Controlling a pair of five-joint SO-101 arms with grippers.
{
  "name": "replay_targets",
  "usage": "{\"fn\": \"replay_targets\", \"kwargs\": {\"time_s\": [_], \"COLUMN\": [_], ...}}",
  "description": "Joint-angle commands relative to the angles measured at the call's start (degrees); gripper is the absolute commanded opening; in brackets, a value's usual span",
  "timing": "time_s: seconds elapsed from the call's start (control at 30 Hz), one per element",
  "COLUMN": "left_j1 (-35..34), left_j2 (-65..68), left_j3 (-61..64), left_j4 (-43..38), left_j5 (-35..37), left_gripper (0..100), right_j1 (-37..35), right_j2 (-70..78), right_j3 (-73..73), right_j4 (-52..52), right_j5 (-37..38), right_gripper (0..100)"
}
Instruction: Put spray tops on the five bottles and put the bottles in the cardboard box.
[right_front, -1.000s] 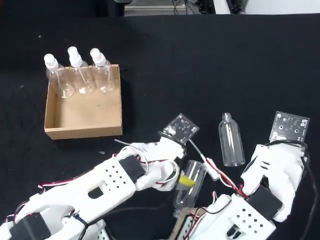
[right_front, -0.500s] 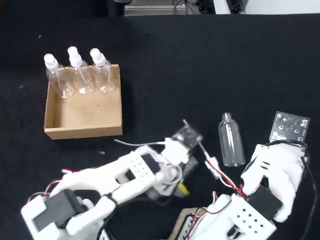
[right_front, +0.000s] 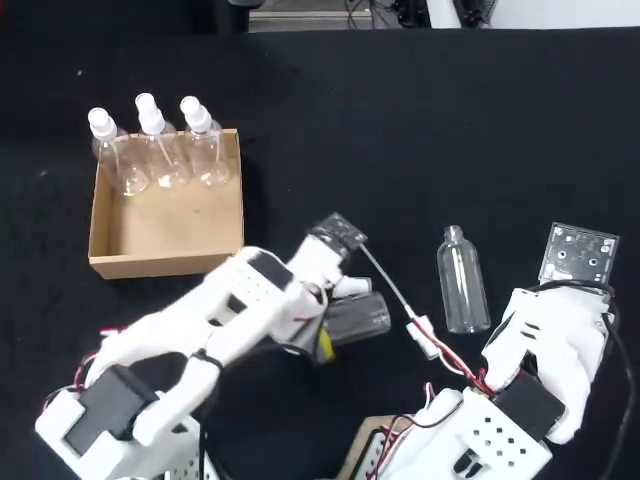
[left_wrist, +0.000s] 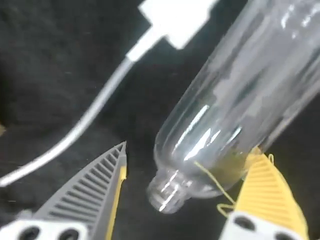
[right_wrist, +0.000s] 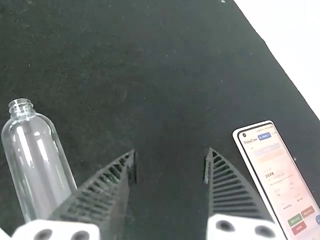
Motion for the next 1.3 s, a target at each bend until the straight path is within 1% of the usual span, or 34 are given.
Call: {"fn": "replay_targets", "kwargs": {"time_s": [0.0,0.1,0.17,0.33,0.4,0.57,0.77,0.93,1.03,1.07,1.13,1.27], "left_j1": [-4.53,-4.18,-2.77,2.68,3.91,4.26,4.79,6.46,6.46,6.46,6.46,6.64], "left_j2": [-0.26,-0.26,-0.26,-0.26,-0.18,0.44,0.44,0.53,0.53,0.53,0.44,-0.09], "left_j3": [-3.03,-2.33,-1.80,-3.47,-4.53,-5.32,-5.76,-1.27,-0.57,-0.57,-0.57,-0.22], "left_j4": [0.44,-2.11,-3.87,-3.96,-4.22,-4.48,-4.92,-12.31,-14.33,-14.33,-12.92,-9.05], "left_j5": [-8.35,-9.14,-9.14,-9.67,-11.16,-17.76,-18.55,-18.55,-18.46,-18.46,-18.64,-18.37], "left_gripper": [35,35,35,35,35,35,35,35,35,34,30,14], "right_j1": [-0.97,-0.97,-0.97,-0.97,-0.97,-0.97,-0.97,-0.97,-0.97,-0.97,-0.97,-0.97], "right_j2": [-1.10,-1.19,-1.19,-1.19,-1.19,-1.19,-1.19,-1.19,-1.19,-1.19,-1.19,-1.19], "right_j3": [-0.84,-0.84,-0.75,-0.57,-0.57,-0.57,-0.57,-0.57,-0.57,-0.57,-0.57,-0.57], "right_j4": [-1.67,-1.76,-1.76,-1.76,-1.76,-1.76,-1.76,-1.76,-1.76,-1.76,-1.76,-1.76], "right_j5": [0.35,0.35,0.35,0.35,0.35,0.35,0.26,0.35,0.35,0.35,0.35,0.26], "right_gripper": [19.8,20.0,20.0,20.0,20.0,20.1,20.1,20.1,20.1,20.1,20.1,20.1]}}
